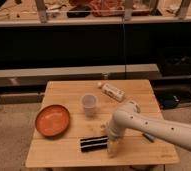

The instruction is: Place the eraser in the ceramic cup

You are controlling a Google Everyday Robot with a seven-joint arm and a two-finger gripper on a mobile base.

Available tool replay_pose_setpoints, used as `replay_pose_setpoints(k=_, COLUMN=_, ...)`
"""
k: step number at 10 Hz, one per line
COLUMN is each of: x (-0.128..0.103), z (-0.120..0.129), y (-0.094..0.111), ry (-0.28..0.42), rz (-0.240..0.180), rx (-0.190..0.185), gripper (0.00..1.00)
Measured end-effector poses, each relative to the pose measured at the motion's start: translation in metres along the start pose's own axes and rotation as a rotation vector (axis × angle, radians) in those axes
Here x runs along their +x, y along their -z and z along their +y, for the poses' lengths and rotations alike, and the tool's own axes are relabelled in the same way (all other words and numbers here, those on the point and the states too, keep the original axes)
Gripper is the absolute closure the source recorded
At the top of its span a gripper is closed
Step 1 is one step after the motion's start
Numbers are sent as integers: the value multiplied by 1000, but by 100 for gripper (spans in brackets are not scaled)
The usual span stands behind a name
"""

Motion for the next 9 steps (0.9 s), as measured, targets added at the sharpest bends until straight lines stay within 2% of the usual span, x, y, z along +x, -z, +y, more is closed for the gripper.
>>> replay_pose_setpoints(k=9, x=6, z=4, y=-9, ry=-29, rz=9, rx=-10, gripper=20)
